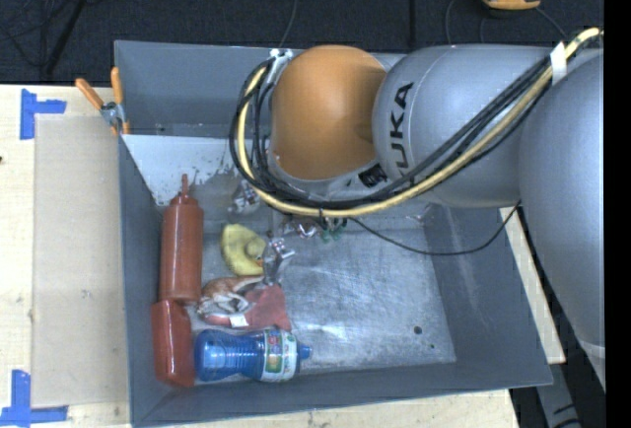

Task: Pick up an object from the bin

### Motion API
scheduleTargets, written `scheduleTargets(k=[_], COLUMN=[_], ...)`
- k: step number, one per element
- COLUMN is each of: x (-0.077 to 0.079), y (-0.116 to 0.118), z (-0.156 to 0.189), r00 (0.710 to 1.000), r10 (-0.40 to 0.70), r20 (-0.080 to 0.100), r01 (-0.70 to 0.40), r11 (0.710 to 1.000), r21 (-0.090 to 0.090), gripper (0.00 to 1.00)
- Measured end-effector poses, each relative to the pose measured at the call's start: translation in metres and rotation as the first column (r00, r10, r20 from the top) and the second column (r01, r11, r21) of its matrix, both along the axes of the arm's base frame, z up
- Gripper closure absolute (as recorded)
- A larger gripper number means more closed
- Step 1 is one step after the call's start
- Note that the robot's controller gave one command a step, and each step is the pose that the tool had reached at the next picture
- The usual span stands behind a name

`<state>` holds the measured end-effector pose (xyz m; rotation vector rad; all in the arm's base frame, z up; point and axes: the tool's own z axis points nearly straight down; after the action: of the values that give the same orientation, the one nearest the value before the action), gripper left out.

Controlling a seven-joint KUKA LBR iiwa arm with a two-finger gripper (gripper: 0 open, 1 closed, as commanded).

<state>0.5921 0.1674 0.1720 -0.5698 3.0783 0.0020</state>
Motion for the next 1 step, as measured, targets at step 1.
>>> scheduleTargets(k=[1], x=[-0.0174], y=[-0.0107], z=[-0.0785], r00=[0.993], r10=[-0.117], r20=[0.023], r01=[0.116], r11=[0.993], r21=[0.025], gripper=[1.0])
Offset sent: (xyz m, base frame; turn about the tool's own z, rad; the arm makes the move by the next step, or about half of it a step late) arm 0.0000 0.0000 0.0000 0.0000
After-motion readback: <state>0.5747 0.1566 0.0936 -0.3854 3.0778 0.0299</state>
